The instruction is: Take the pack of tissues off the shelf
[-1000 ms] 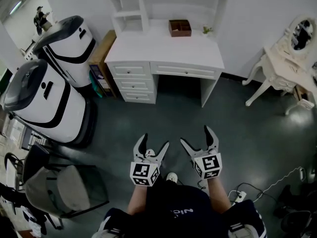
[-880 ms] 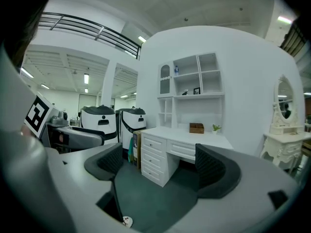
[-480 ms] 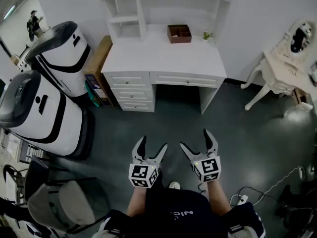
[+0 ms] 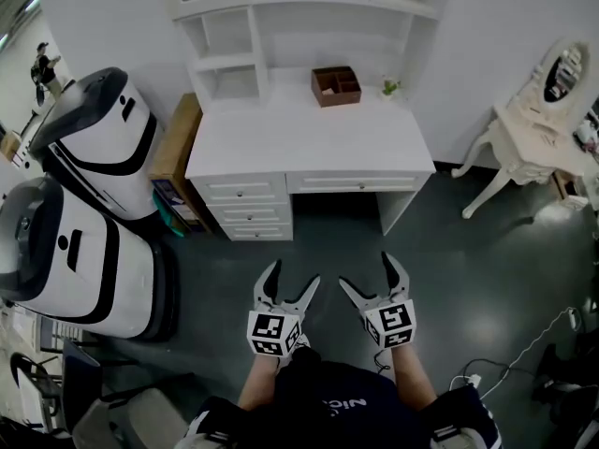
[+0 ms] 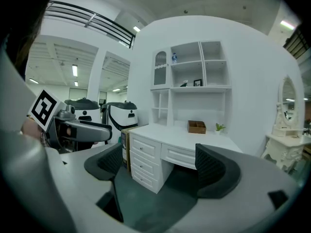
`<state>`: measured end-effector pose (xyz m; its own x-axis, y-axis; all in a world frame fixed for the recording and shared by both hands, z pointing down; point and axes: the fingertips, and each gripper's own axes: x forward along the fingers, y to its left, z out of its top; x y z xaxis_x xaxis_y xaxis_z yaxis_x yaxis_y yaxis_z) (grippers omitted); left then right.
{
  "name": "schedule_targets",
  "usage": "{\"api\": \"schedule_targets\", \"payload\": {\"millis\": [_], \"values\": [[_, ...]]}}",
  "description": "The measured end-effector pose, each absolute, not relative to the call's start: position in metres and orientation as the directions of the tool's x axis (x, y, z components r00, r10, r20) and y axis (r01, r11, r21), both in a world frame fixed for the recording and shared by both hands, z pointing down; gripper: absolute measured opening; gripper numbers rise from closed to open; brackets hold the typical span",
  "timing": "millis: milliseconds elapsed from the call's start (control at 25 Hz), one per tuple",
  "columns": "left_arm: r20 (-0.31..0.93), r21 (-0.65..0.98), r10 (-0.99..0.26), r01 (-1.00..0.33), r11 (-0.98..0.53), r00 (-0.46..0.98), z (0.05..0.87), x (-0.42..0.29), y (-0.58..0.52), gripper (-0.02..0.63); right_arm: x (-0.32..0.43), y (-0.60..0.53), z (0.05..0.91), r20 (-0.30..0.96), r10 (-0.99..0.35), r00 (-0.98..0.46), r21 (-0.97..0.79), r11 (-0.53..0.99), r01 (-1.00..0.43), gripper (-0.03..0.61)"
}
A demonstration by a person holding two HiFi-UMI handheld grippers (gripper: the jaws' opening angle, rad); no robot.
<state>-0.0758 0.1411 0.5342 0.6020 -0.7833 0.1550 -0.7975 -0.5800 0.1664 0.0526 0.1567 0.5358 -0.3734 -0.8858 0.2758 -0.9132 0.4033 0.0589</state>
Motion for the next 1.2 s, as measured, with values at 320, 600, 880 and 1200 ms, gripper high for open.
{"api": "schedule_targets", "payload": {"millis": [320,600,880,1200], "values": [[0.149,0.144,-0.740,-0.755,-0.640,0.656,0.526,-0.091,0.088,0.376,0.027,0.114,0.535,0.275,-0.901,-0.336,0.061,0.365,-0.929,0.456],[0.151,0.153,-0.739,-0.754,-0.639,0.657,0.527,-0.109,0.072,0.376,0.015,0.101,0.546,0.311,-0.889,-0.335,0.027,0.360,-0.932,0.454],[0.177,0.163,-0.744,-0.764,-0.624,0.645,0.538,-0.118,0.065,0.376,0.013,0.084,0.551,0.300,-0.889,-0.346,-0.029,0.355,-0.935,0.454],[0.206,0.140,-0.794,-0.821,-0.554,0.571,0.547,-0.126,0.027,0.376,0.023,0.027,0.558,0.280,-0.881,-0.382,-0.083,0.374,-0.924,0.446]]}}
